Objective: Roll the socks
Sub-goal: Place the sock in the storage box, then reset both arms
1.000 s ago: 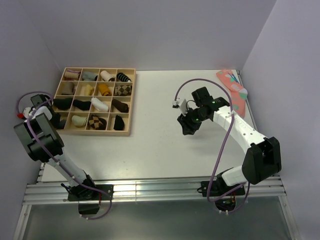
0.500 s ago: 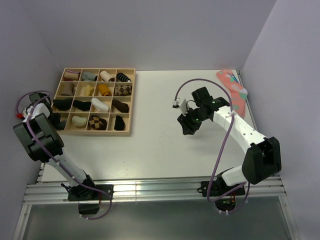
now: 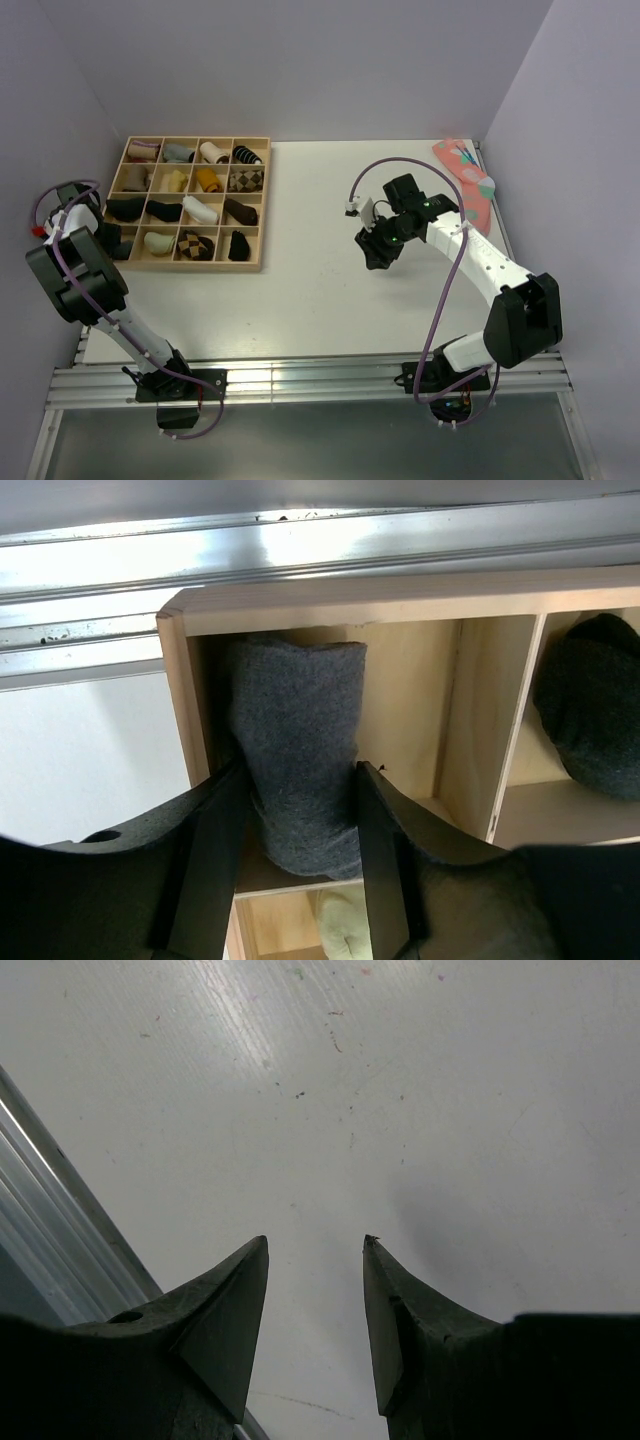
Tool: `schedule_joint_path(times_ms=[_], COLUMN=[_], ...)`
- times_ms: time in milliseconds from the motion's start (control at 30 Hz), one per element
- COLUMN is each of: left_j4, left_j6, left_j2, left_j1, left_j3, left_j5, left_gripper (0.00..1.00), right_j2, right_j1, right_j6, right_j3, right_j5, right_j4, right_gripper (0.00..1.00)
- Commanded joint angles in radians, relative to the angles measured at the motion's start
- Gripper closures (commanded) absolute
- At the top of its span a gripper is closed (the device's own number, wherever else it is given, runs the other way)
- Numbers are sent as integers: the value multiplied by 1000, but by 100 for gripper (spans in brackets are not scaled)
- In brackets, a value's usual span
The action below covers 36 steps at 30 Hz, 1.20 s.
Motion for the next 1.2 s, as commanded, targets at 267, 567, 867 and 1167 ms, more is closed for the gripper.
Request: schedule_joint_path(times_ms=[267,567,867,1167], left_j4=[-66,-106,-80,186], left_j6=[-18,-29,78,198], left_j2=[-98,-187,-421,-763], left_j1=[33,24,-117,-662], left_j3=[89,92,178,-32], left_j5=[-104,-110,-26,22], left_gripper=[44,40,20,0], right_j2=[18,-18,-129,-227], right_j1=[6,5,-29,-173], right_j6=[-12,0,69,157], right_j3=[23,20,58,58], right_j5=[7,20,39,23], right_j4=[6,5,19,104], right_gripper=[50,48,44,0])
